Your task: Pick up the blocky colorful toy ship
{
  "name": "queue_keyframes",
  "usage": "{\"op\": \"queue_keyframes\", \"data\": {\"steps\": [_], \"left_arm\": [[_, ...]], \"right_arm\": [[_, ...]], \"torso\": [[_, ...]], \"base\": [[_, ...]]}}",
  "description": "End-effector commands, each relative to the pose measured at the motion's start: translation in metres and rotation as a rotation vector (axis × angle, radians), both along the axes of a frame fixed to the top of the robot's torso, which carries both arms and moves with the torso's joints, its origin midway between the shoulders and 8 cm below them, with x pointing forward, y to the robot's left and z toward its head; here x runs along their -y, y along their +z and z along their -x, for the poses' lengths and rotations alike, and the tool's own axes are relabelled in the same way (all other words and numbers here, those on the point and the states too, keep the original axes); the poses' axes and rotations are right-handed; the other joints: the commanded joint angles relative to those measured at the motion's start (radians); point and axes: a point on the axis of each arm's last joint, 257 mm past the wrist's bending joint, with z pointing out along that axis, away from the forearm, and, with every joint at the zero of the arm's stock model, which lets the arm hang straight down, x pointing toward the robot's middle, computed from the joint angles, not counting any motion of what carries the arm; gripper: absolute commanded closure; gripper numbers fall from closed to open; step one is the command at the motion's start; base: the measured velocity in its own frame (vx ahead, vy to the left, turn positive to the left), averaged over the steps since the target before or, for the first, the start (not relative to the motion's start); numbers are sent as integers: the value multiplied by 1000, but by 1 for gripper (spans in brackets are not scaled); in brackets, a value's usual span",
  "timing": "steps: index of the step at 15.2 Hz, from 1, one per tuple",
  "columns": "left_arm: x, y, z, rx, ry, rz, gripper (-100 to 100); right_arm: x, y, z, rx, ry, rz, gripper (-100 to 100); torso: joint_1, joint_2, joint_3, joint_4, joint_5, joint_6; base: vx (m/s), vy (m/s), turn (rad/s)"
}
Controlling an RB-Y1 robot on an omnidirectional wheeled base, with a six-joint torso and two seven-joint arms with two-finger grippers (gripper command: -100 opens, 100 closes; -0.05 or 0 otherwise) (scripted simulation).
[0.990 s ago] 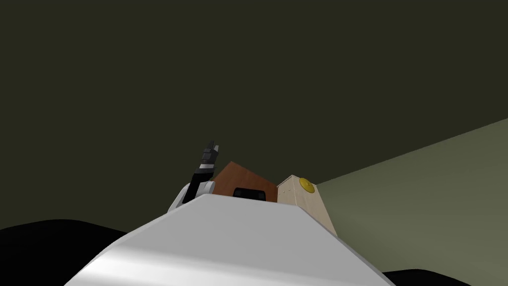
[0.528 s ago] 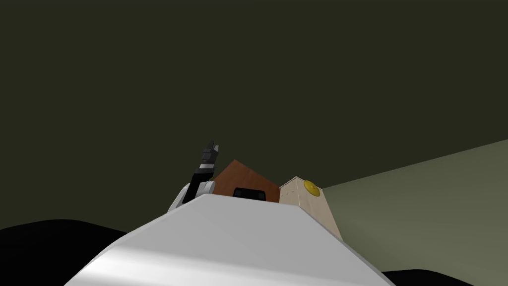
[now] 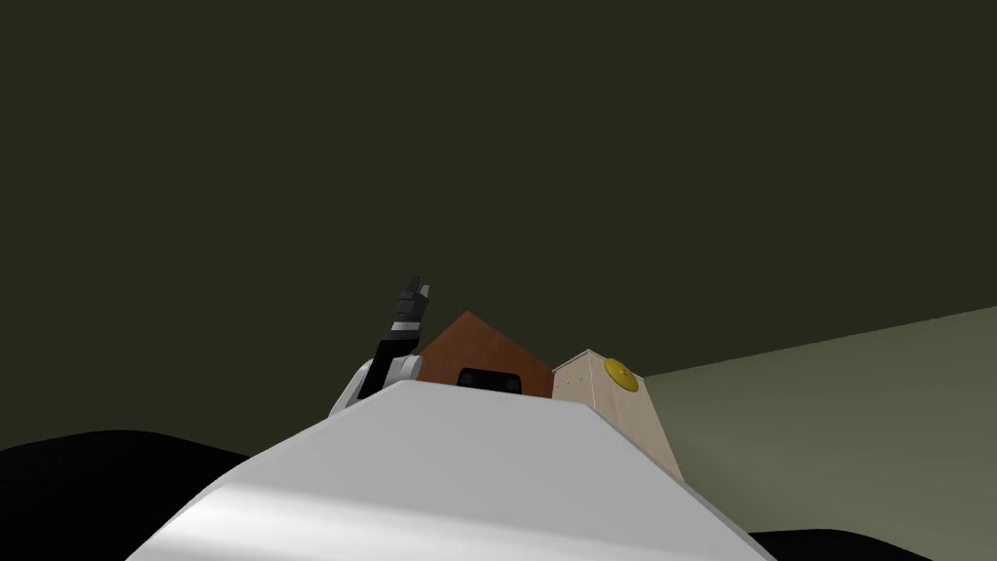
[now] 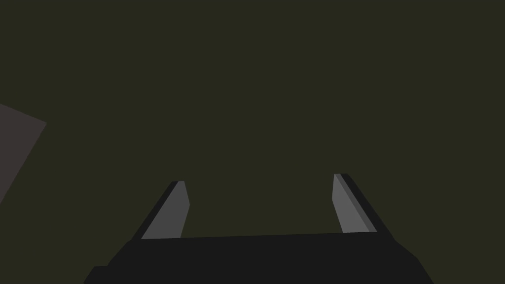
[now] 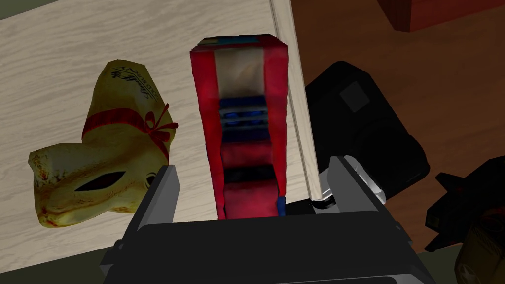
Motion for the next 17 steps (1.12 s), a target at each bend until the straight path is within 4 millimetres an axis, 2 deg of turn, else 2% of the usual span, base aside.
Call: {"op": "queue_keyframes", "data": {"steps": [1,4,6,8,9,12,13,17], "left_arm": [[0,0,0,0,0,0,0],[0,0,0,0,0,0,0],[0,0,0,0,0,0,0],[0,0,0,0,0,0,0],[0,0,0,0,0,0,0],[0,0,0,0,0,0,0],[0,0,0,0,0,0,0],[0,0,0,0,0,0,0]], "right_arm": [[5,-1,5,1,-12,2,-100],[4,-5,5,16,-36,-8,-100],[13,-1,8,24,-56,10,-100],[9,-6,5,37,-66,-6,-100],[15,-4,9,38,-75,9,-100],[17,-2,8,46,-87,13,-100],[18,-2,7,48,-88,13,100],[17,-2,8,47,-88,12,100]], "torso": [[0,0,0,0,0,0],[0,0,0,0,0,1],[1,0,0,0,0,0],[0,0,0,0,0,1],[0,0,0,0,0,0],[0,0,0,0,0,1],[-1,-1,-1,0,0,1],[-3,-3,-2,0,0,1]], "base": [[-83,55,271],[-48,42,117],[-64,56,194],[-47,38,111],[-71,62,262],[-31,29,28],[-6,6,-2],[0,0,0]]}}
